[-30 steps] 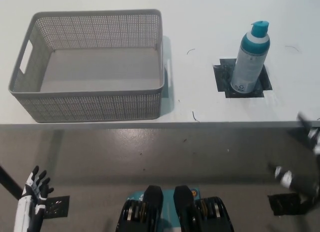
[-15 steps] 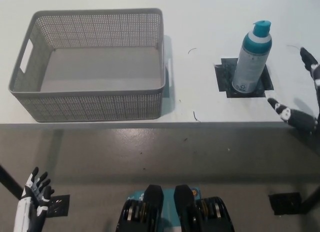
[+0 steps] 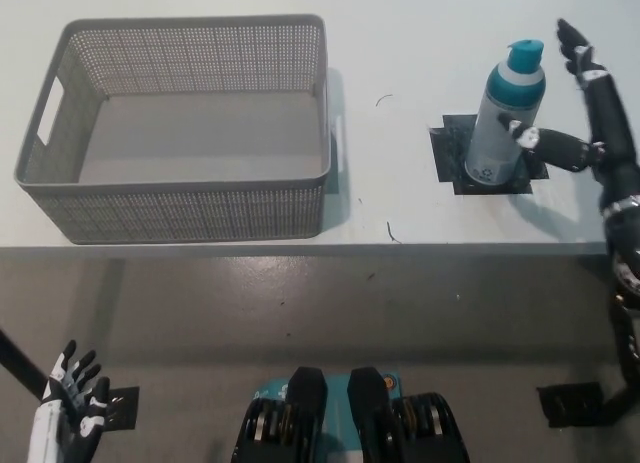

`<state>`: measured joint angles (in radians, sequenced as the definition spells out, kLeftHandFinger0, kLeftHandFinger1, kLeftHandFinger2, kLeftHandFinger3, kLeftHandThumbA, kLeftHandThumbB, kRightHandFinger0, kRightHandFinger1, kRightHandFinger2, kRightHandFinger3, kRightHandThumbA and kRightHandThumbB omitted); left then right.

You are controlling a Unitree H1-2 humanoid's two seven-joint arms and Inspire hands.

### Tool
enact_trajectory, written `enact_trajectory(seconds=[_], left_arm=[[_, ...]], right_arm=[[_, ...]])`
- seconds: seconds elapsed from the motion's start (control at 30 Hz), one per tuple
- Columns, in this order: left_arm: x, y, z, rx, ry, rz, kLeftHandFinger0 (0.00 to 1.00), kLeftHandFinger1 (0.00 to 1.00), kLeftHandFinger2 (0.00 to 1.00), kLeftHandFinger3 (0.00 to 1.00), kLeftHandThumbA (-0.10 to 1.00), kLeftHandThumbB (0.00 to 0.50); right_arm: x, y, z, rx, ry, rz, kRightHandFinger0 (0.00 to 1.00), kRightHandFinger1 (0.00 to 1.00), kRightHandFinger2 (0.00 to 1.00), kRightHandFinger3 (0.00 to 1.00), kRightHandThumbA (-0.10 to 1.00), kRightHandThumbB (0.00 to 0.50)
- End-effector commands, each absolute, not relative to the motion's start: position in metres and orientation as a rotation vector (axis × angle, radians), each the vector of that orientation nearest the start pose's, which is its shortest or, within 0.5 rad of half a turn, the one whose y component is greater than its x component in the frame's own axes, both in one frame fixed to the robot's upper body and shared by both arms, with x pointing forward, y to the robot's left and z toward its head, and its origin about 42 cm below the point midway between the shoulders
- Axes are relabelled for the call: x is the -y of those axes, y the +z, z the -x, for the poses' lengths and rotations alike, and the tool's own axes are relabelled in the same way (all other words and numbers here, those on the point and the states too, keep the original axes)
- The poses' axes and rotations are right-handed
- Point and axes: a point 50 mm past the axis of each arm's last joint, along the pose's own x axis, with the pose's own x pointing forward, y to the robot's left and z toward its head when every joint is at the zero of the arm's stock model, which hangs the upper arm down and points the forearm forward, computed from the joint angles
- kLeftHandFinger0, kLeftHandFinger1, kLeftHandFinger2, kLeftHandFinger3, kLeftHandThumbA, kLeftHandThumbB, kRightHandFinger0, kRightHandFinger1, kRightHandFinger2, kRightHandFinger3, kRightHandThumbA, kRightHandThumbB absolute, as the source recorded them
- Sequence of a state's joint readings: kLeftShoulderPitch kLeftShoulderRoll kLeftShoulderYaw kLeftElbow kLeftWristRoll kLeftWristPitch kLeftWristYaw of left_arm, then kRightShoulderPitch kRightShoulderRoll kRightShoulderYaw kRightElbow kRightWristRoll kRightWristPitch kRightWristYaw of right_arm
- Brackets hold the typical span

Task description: Use the right hand to pick up an air purifying spray and put it inside a container

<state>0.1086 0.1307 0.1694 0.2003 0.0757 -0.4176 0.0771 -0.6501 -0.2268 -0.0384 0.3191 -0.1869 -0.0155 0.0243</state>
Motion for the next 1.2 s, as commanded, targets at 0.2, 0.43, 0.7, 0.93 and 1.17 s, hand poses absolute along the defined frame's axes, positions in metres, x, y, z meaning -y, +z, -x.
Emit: enact_trajectory(seconds=[0.2,0.43,0.7,0.93,1.17], left_arm=[[-0.317,0.064,-0.232,0.184,0.219,-0.295,0.76,0.83,0.87,1.00,0.61,0.339],[-0.313,0.066,-0.234,0.191,0.219,-0.289,0.72,0.81,0.85,1.00,0.51,0.313],[-0.311,0.065,-0.234,0.199,0.221,-0.267,0.70,0.80,0.85,1.00,0.51,0.315],[-0.310,0.061,-0.230,0.184,0.221,-0.276,0.69,0.80,0.86,1.00,0.56,0.314],[-0.311,0.060,-0.227,0.166,0.208,-0.310,0.76,0.80,0.86,1.00,0.62,0.302]], right_arm=[[0.215,0.272,-0.518,0.293,0.024,0.331,1.00,1.00,1.00,1.00,0.84,0.500],[0.210,0.247,-0.536,0.185,0.032,0.272,1.00,1.00,1.00,1.00,0.75,0.500],[0.215,0.217,-0.546,0.096,-0.081,0.238,1.00,1.00,1.00,1.00,0.31,0.403],[0.210,0.212,-0.542,0.114,-0.267,0.043,0.48,0.48,0.52,0.47,-0.10,0.375],[0.207,0.240,-0.540,0.210,-0.313,-0.031,0.46,0.46,0.49,0.45,-0.10,0.373]])
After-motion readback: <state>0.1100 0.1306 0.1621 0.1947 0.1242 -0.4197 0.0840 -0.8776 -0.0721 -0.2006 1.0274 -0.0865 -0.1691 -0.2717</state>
